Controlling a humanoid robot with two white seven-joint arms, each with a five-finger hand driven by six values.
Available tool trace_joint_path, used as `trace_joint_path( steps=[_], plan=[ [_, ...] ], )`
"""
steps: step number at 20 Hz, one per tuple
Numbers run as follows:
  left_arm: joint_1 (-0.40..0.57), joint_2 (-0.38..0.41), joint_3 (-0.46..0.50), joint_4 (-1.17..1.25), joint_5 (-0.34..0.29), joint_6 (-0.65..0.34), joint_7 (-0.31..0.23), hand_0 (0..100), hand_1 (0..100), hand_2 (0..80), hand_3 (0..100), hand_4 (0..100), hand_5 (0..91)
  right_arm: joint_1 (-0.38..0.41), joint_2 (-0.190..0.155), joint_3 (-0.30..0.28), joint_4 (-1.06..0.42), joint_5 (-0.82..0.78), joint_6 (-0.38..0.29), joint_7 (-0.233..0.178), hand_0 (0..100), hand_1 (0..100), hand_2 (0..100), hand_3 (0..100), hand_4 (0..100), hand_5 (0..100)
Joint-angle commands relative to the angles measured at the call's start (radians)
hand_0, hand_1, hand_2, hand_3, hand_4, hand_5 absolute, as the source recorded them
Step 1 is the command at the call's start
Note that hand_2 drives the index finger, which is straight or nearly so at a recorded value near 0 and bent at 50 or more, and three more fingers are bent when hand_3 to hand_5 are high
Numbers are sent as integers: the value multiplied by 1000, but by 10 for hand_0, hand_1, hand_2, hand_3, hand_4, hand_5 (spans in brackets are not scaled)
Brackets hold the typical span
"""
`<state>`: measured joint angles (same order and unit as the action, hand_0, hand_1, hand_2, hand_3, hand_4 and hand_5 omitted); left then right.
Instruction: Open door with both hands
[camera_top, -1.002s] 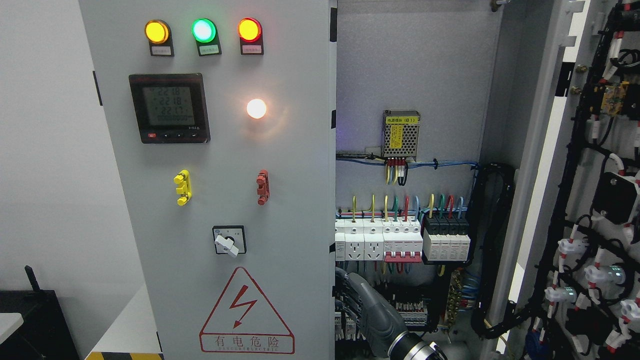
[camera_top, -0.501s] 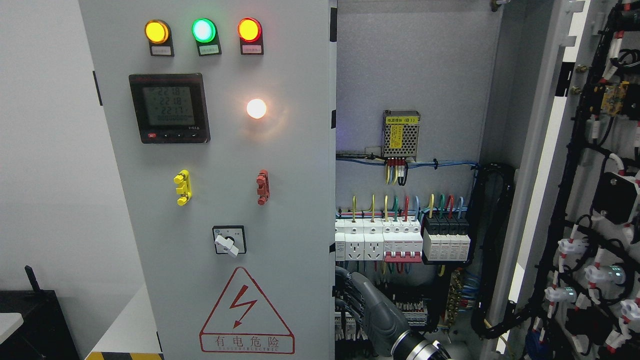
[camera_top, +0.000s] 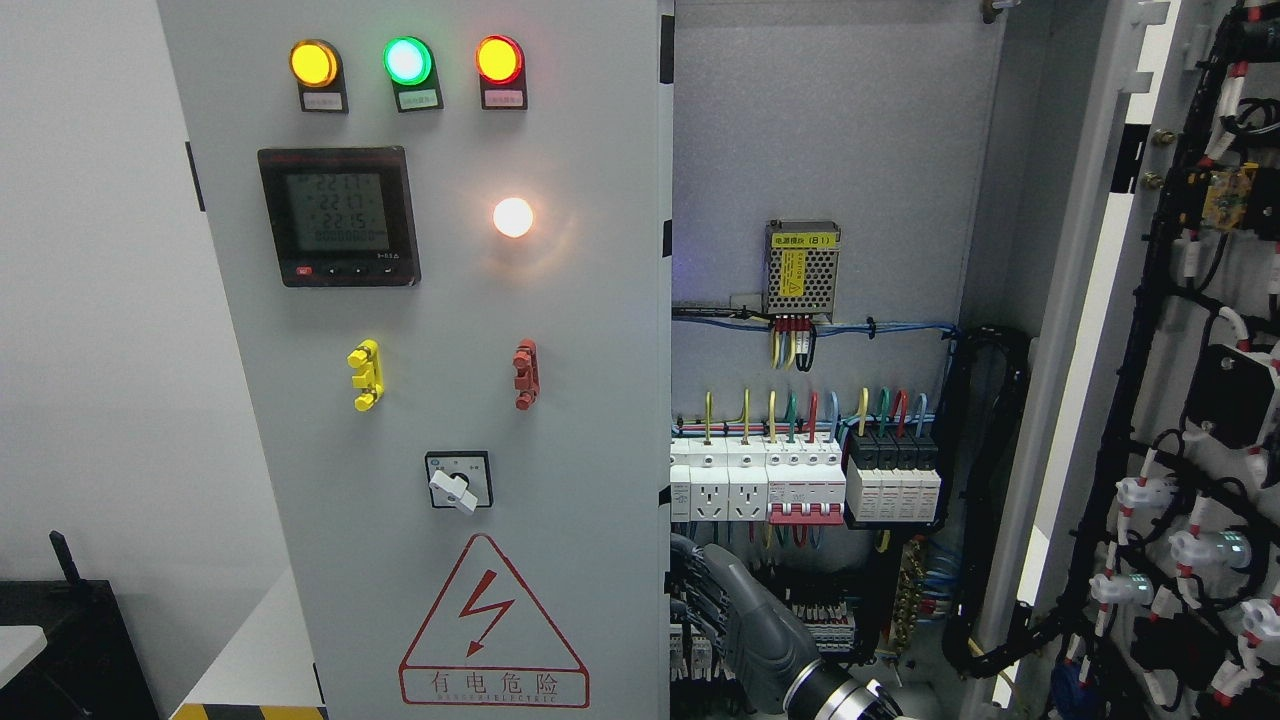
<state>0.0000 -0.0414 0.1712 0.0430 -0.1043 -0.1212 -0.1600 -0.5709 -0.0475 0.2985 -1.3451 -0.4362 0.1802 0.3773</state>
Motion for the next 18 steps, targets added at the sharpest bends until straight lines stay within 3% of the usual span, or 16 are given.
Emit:
trace_joint_path(
  steps=[1,18],
  plan=[
    [29,0,1,-2,0,0,1,0,0,0,0,0,0,-12,-3,2,9,-2,1,2,381,0,0,0,0,0],
    [29,0,1,0,0,0,1,0,0,0,0,0,0,-27,-3,14,30,-16,1,31,381,0,0,0,0,0]
  ],
)
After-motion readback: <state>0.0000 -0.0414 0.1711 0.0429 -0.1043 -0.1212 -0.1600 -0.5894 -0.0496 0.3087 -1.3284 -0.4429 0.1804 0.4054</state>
